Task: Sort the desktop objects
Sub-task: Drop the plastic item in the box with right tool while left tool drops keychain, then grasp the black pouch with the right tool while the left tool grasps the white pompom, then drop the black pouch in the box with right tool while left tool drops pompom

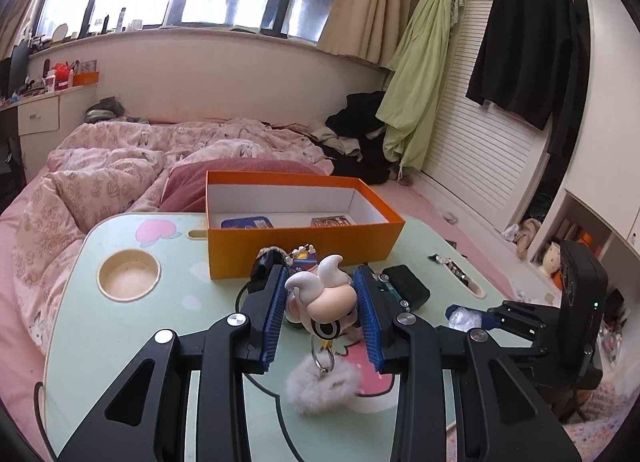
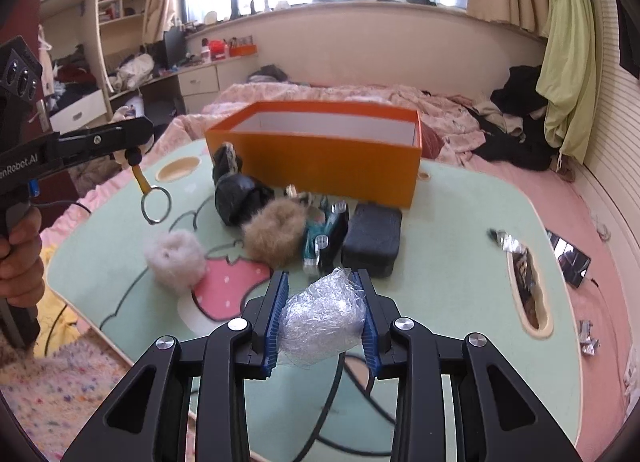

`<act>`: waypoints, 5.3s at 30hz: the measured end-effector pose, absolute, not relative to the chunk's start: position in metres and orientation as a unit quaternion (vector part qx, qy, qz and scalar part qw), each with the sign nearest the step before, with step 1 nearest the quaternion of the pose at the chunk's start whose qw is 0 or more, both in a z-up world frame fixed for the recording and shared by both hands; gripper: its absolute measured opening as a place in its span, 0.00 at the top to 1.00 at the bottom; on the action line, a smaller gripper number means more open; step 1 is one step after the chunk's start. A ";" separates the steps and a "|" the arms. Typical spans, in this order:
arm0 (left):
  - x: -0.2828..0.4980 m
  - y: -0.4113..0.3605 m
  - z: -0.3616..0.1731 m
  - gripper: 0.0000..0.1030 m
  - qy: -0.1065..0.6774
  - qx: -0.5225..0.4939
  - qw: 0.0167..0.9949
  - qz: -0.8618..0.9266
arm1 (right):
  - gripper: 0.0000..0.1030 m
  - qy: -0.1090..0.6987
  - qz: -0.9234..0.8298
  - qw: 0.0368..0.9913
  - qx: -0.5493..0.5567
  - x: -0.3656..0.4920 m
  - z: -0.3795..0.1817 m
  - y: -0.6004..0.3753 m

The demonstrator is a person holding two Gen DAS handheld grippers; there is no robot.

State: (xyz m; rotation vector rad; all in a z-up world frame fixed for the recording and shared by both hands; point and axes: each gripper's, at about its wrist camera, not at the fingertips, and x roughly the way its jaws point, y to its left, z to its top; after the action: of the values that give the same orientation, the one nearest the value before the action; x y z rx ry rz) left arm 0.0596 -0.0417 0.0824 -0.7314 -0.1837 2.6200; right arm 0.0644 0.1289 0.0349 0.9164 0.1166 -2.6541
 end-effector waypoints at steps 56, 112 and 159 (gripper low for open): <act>0.076 -0.009 -0.003 0.00 0.066 -0.392 0.156 0.904 | 0.00 0.039 -0.906 0.083 0.414 0.054 -0.018 0.149; 0.076 -0.024 0.010 0.62 0.020 -0.333 0.184 0.925 | 0.75 -0.016 -0.929 0.132 0.347 0.037 0.035 0.142; 0.031 -0.047 0.044 0.22 -0.039 -0.399 0.136 0.906 | 0.14 -0.066 -0.913 0.093 0.392 0.020 0.052 0.145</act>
State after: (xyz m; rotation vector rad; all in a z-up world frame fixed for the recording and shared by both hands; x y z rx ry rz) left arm 0.0310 -0.0475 0.0440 -1.1549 -0.1130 2.6232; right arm 0.0198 0.1446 0.0525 1.1645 -0.1974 -2.7100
